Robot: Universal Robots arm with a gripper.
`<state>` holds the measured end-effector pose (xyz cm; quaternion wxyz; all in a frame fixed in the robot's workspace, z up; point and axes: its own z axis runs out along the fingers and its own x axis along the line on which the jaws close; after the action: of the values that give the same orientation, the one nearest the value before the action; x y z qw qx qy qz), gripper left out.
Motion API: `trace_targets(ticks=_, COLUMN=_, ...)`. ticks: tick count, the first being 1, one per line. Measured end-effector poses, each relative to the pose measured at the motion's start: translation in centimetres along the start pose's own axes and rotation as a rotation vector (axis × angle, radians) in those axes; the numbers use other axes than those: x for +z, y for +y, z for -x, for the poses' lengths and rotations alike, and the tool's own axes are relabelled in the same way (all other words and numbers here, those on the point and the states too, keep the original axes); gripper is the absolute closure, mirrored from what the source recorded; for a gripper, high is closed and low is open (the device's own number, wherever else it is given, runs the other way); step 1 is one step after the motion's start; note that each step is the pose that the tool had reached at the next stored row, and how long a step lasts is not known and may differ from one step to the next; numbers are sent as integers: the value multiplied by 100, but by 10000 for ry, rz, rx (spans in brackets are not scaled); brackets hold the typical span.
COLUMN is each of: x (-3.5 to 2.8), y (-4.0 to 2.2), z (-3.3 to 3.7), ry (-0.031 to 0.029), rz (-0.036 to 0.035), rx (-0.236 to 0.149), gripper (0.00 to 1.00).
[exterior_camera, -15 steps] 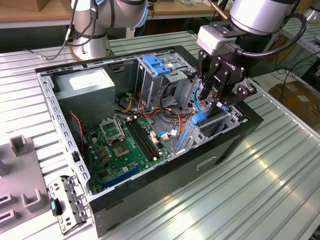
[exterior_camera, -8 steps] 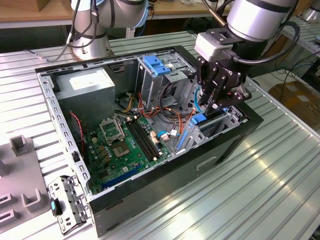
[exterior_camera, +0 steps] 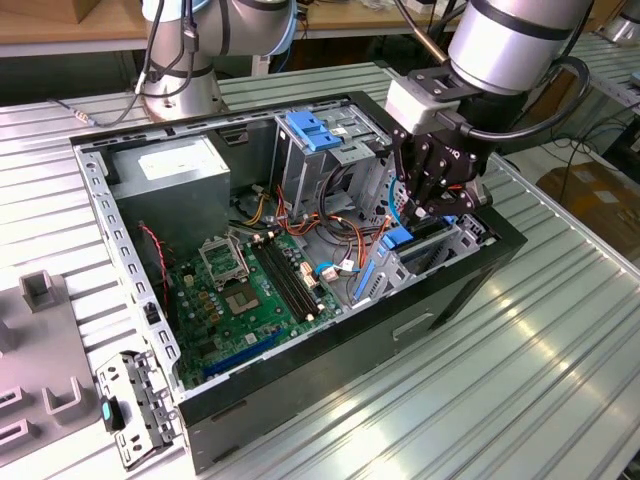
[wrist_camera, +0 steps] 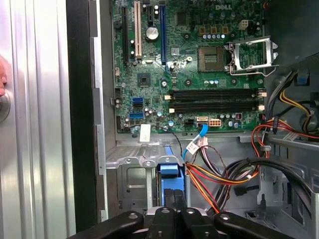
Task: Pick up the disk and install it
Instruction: 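Insert the disk into the insertion slot, then insert the first disk wire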
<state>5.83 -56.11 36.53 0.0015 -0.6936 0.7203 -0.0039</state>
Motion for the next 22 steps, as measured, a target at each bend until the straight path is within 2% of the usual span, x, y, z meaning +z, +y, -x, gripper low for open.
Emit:
trace_targets(ticks=14, x=3, y=0, z=0, ry=0, rz=0, rx=0, gripper=89)
trace_targets(ticks=18, x=4, y=-45, z=2, ry=-1, rz=6, rx=-10, gripper=89)
trace_targets(ticks=19, x=2, y=-45, z=2, ry=0, rz=8, rx=-98, gripper=89)
trace_targets(ticks=20, x=-10, y=-46, z=2, ry=-3, rz=8, rx=-404, gripper=89)
trace_targets(ticks=22, x=-66, y=-46, z=2, ry=-6, rz=8, rx=-827, gripper=89)
